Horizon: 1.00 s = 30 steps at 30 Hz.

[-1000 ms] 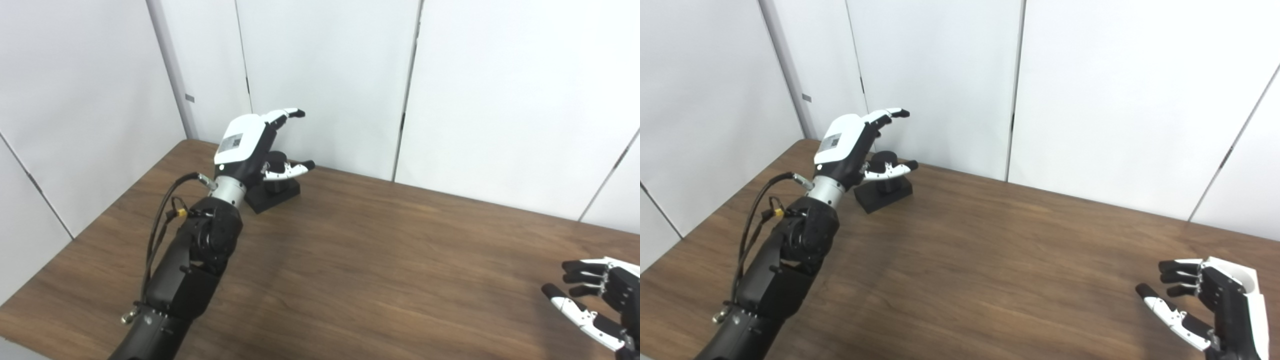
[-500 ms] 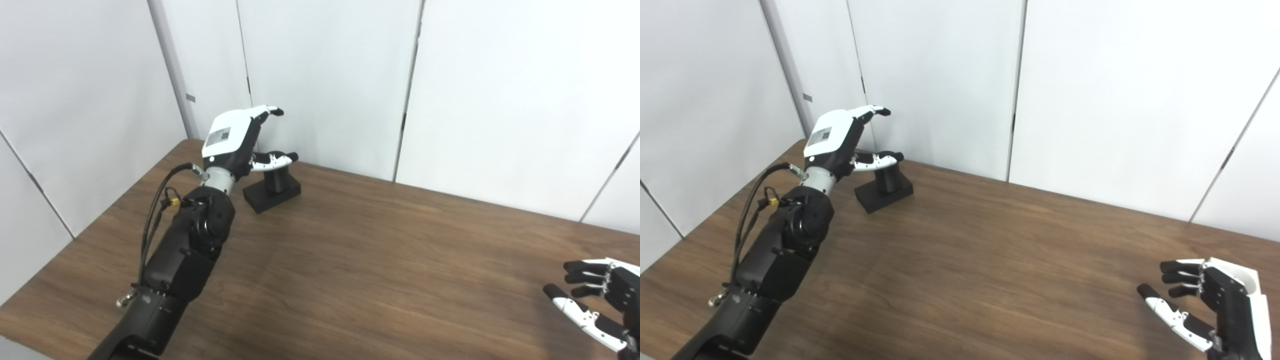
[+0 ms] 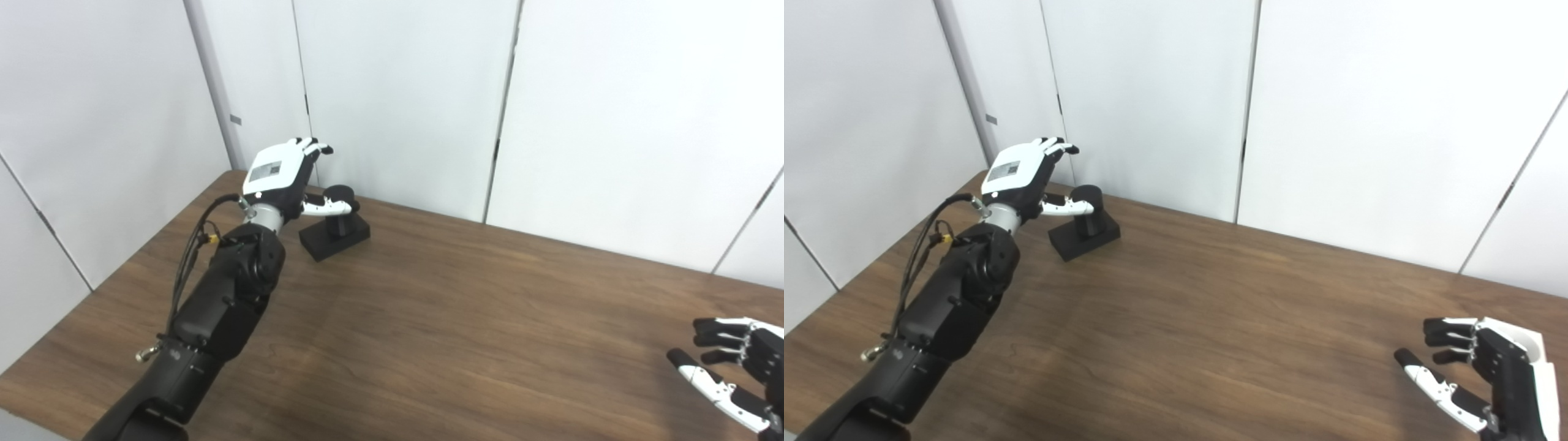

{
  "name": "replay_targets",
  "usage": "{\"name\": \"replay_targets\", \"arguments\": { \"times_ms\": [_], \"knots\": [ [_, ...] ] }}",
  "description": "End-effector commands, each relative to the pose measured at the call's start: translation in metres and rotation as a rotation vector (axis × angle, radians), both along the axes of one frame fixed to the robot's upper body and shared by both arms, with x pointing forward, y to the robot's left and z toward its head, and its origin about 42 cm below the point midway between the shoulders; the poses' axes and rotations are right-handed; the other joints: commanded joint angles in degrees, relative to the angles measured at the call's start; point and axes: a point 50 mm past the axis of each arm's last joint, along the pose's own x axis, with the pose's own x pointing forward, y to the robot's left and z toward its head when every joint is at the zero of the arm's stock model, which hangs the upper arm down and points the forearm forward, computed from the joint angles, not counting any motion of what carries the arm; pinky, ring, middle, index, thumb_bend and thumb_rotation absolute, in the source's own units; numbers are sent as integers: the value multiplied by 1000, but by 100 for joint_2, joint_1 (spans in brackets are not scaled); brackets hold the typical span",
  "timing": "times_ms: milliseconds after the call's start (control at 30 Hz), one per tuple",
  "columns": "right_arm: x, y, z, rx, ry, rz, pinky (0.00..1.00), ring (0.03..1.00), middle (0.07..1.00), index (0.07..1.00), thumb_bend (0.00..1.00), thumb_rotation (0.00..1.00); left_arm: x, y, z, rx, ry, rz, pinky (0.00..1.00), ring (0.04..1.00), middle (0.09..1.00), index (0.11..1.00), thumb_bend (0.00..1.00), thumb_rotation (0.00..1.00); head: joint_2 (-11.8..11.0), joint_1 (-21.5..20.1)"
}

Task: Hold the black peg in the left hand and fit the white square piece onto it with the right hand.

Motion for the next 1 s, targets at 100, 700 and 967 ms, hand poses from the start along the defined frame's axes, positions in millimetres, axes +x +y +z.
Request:
{"name": "replay_targets", "arguments": {
  "times_ms": [100,700,967],
  "knots": [
    [4,0,17,2,-95,12,451,574,623,488,492,113,14,8,27,73,-27,61,890,1000,983,879,965,592,16,14],
    [-2,5,23,14,-60,-6,465,586,650,489,492,114,26,21,7,108,61,128,932,1000,1000,891,965,609,90,-3],
    [-2,4,22,19,-58,-8,470,592,658,489,492,115,27,24,1,90,100,137,941,1000,1000,892,963,612,121,-17]
  ]
}}
